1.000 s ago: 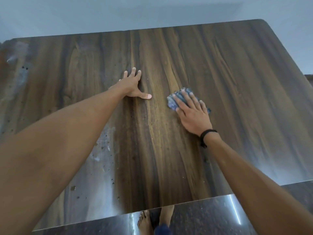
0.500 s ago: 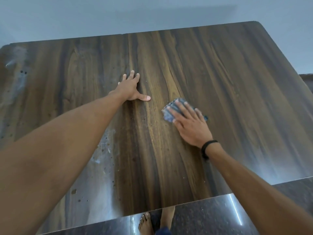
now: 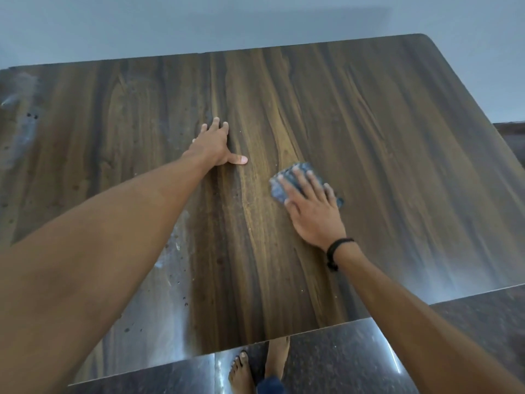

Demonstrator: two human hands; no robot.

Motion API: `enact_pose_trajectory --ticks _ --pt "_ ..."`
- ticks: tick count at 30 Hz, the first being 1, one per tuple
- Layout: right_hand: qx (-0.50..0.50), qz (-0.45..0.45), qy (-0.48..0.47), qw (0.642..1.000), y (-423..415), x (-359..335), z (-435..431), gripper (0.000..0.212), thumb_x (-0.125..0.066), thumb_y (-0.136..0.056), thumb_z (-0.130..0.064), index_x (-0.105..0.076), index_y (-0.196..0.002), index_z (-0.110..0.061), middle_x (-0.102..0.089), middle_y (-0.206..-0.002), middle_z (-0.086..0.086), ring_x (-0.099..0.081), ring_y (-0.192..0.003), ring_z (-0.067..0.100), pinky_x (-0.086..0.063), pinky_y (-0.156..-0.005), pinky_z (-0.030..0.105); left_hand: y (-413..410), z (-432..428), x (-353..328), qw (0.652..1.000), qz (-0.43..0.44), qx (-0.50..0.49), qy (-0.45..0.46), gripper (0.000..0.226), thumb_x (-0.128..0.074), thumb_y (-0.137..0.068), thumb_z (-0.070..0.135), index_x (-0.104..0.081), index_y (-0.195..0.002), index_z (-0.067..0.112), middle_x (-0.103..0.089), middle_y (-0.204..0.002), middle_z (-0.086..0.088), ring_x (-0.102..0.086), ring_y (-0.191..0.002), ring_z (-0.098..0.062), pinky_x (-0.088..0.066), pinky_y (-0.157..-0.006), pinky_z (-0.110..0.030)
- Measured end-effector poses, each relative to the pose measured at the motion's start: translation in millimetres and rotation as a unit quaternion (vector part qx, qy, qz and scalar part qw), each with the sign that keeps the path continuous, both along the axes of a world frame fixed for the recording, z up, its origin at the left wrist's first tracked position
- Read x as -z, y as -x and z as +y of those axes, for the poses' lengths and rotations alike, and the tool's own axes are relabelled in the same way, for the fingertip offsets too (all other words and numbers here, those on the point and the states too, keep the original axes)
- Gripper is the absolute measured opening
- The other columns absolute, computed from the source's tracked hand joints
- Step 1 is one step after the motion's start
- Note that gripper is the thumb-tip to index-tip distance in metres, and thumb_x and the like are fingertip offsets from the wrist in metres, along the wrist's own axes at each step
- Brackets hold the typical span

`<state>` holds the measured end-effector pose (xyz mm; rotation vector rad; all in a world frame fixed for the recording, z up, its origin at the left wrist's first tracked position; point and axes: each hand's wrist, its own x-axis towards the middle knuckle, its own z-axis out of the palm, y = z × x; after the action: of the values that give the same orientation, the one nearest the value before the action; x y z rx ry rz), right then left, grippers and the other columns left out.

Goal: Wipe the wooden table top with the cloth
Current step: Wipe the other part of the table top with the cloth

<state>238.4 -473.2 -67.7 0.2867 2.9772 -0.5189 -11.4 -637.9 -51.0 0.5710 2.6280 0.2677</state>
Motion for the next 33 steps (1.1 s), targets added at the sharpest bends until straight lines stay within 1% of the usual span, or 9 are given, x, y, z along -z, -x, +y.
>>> enact_pose_trajectory --ticks 2,5,9,13,17,21,26,29,33 --pt "-0.023 -0.007 -0.004 1.0 -15 1 9 0.052 -0.019 -0.108 -0.044 -0.002 -0.156 -0.05 0.009 -0.166 -0.017 0.014 -0.153 0.011 0.007 -0.123 0.042 -1 0 1 1.0 0.001 0.001 -0.004 0.121 -0.076 -0.069 0.061 -0.006 -0.156 0.014 0.005 -0.164 -0.006 0.002 -0.149 -0.035 -0.017 -0.116 -0.059" --pt "0.09 -0.013 -0.001 0.996 -18 -2 2 0.053 -0.022 -0.108 -0.041 -0.005 -0.158 -0.046 0.007 -0.167 -0.012 0.011 -0.154 0.016 0.003 -0.124 0.046 0 -2 0 1.0 -0.008 0.001 -0.004 0.12 -0.075 -0.07 0.061 -0.006 -0.156 0.016 0.007 -0.164 -0.005 0.003 -0.149 -0.034 -0.016 -0.116 -0.059" --pt "-0.026 0.004 -0.004 1.0 -46 2 -11 0.051 -0.015 -0.106 -0.045 -0.001 -0.155 -0.051 0.008 -0.166 -0.017 0.013 -0.153 0.011 0.007 -0.123 0.041 -2 -2 -1 1.0 -0.005 0.008 -0.001 0.118 -0.074 -0.072 0.059 -0.006 -0.157 0.015 0.007 -0.164 -0.006 0.003 -0.149 -0.034 -0.015 -0.116 -0.059" --pt "0.134 0.0 0.006 0.991 -21 -3 0 0.053 -0.024 -0.107 -0.04 -0.008 -0.158 -0.045 0.005 -0.168 -0.01 0.007 -0.154 0.017 0.002 -0.124 0.047 -3 -1 -8 1.0 -0.014 0.007 0.009 0.117 -0.074 -0.072 0.059 -0.005 -0.157 0.016 0.007 -0.164 -0.006 0.003 -0.149 -0.034 -0.015 -0.116 -0.059" --pt "-0.012 0.02 -0.013 1.0 -56 9 -24 0.052 -0.014 -0.105 -0.046 -0.003 -0.156 -0.05 0.005 -0.167 -0.014 0.01 -0.154 0.014 0.004 -0.123 0.044 -8 -2 -5 1.0 -0.003 0.001 0.001 0.115 -0.072 -0.074 0.06 -0.006 -0.156 0.014 0.006 -0.164 -0.006 0.002 -0.149 -0.033 -0.017 -0.117 -0.058" --pt "0.111 0.0 -0.005 0.994 -45 0 -1 0.053 -0.023 -0.107 -0.041 -0.003 -0.156 -0.048 0.007 -0.167 -0.011 0.009 -0.154 0.018 0.002 -0.123 0.047 -10 -1 -3 1.0 0.011 -0.007 -0.001 0.113 -0.072 -0.074 0.061 -0.01 -0.156 0.014 0.002 -0.164 -0.006 -0.003 -0.149 -0.034 -0.019 -0.116 -0.058" --pt "-0.019 0.008 -0.02 1.0 -82 4 -13 0.051 -0.018 -0.107 -0.044 -0.002 -0.155 -0.053 0.007 -0.167 -0.016 0.011 -0.153 0.012 0.004 -0.123 0.043 -20 -1 -2 0.999 0.028 -0.019 -0.01 0.103 -0.069 -0.079 0.058 -0.016 -0.155 0.012 -0.003 -0.164 -0.008 -0.008 -0.148 -0.036 -0.022 -0.115 -0.057" --pt "0.131 -0.016 0.016 0.991 -55 -8 14 0.052 -0.023 -0.108 -0.042 -0.007 -0.156 -0.048 0.006 -0.168 -0.011 0.011 -0.154 0.016 0.004 -0.124 0.048 -29 1 -4 0.999 0.038 -0.02 -0.01 0.093 -0.067 -0.084 0.055 -0.025 -0.151 0.007 -0.008 -0.163 -0.012 -0.014 -0.147 -0.039 -0.026 -0.112 -0.059" --pt "0.0 0.01 -0.018 1.0 -94 3 -26 0.053 -0.021 -0.107 -0.042 -0.001 -0.155 -0.052 0.008 -0.167 -0.015 0.012 -0.153 0.013 0.006 -0.123 0.042 -33 -2 -6 0.999 0.029 -0.014 -0.009 0.096 -0.064 -0.084 0.058 -0.019 -0.154 0.009 -0.004 -0.163 -0.011 -0.01 -0.147 -0.038 -0.026 -0.113 -0.058"
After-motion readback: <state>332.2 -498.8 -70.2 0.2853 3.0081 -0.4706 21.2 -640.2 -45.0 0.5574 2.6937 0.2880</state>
